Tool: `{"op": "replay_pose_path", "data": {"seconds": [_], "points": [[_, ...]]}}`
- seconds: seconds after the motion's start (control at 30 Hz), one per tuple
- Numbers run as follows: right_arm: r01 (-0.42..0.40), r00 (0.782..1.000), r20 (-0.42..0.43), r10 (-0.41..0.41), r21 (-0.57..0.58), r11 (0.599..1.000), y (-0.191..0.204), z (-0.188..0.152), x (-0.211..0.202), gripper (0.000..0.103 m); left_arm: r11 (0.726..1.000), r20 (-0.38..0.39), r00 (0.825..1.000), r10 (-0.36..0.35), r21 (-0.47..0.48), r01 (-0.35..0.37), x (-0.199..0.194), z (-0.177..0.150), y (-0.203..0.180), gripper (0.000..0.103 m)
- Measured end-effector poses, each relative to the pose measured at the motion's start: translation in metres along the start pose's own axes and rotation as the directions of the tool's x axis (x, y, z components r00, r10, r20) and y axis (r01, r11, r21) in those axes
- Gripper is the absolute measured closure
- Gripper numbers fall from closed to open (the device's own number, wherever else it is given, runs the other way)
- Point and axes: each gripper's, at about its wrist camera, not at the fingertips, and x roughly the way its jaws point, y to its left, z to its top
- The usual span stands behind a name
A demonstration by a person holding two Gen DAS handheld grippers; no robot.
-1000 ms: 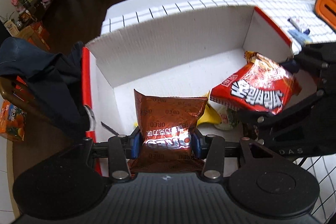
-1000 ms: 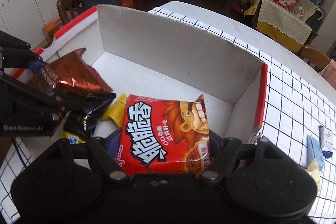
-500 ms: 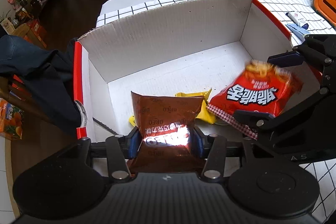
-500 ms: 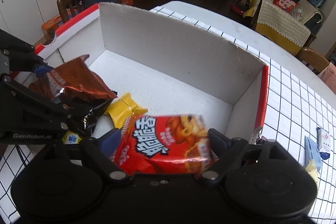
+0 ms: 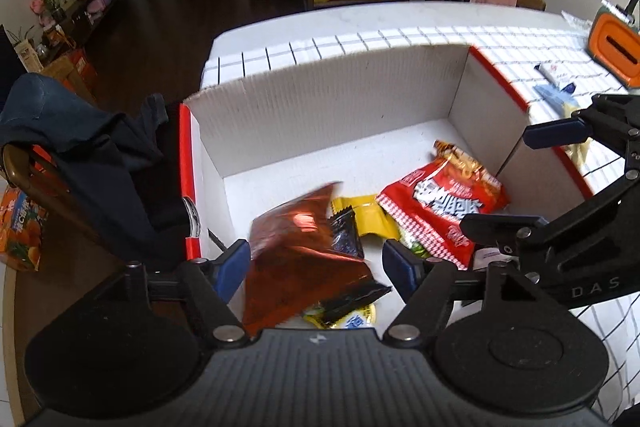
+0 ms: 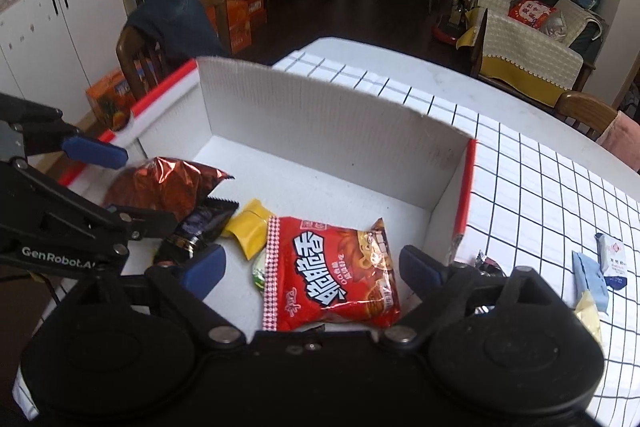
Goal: Organize snacks
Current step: 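Withdraw both grippers from the box toward the table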
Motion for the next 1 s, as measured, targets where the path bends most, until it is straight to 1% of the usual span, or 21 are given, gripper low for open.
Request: {"op": "replay_pose_path", "data": {"seconds": [0.17, 0.27, 0.47, 0.5, 0.57, 0.67, 0.8, 0.83, 0.9, 1.0], "points": [[-0.027, 0.998, 0.06, 0.025, 0.039, 0.999, -0.006, -0.002, -0.025, 0.005, 1.0, 0.057, 0.998, -0.011, -0.011, 0.012, -0.02, -0.003, -0.001, 0.026], [-0.051, 0.995, 0.094, 0.044, 0.07, 0.996, -0.011, -0.005, -0.04, 0.004, 1.0, 0.09, 0.996, -0.003, -0.01, 0.004, -0.032, -0.004, -0.005, 0.024], [-0.085, 0.984, 0.164, 0.064, 0.124, 0.989, -0.021, -0.014, -0.072, 0.002, 0.999, 0.141, 0.989, -0.03, -0.007, 0.031, -0.053, -0.002, -0.017, 0.021], [-0.086, 0.983, 0.173, 0.062, 0.132, 0.988, -0.022, -0.015, -0.077, 0.001, 0.999, 0.149, 0.988, -0.037, -0.007, 0.039, -0.055, -0.002, -0.02, 0.019], [-0.083, 0.98, 0.189, 0.055, 0.144, 0.986, -0.027, -0.02, -0.086, 0.0, 0.999, 0.164, 0.985, -0.048, -0.005, 0.05, -0.06, -0.002, -0.027, 0.019], [-0.093, 0.977, 0.203, 0.059, 0.16, 0.983, -0.038, -0.029, -0.098, 0.0, 0.999, 0.19, 0.981, -0.049, 0.012, 0.048, -0.066, -0.003, -0.043, 0.019], [-0.092, 0.976, 0.212, 0.052, 0.186, 0.978, -0.056, -0.046, -0.112, 0.0, 0.997, 0.212, 0.975, -0.07, 0.035, 0.064, -0.071, -0.001, -0.068, 0.017], [-0.089, 0.976, 0.212, 0.048, 0.19, 0.978, -0.061, -0.051, -0.115, 0.0, 0.997, 0.215, 0.973, -0.08, 0.037, 0.074, -0.072, 0.0, -0.074, 0.017], [-0.077, 0.977, 0.208, 0.035, 0.196, 0.978, -0.074, -0.06, -0.12, 0.0, 0.995, 0.214, 0.971, -0.103, 0.037, 0.097, -0.071, 0.004, -0.087, 0.012], [-0.06, 0.98, 0.198, 0.02, 0.198, 0.978, -0.095, -0.073, -0.126, 0.0, 0.991, 0.209, 0.969, -0.129, 0.047, 0.122, -0.067, 0.01, -0.11, 0.01]]}}
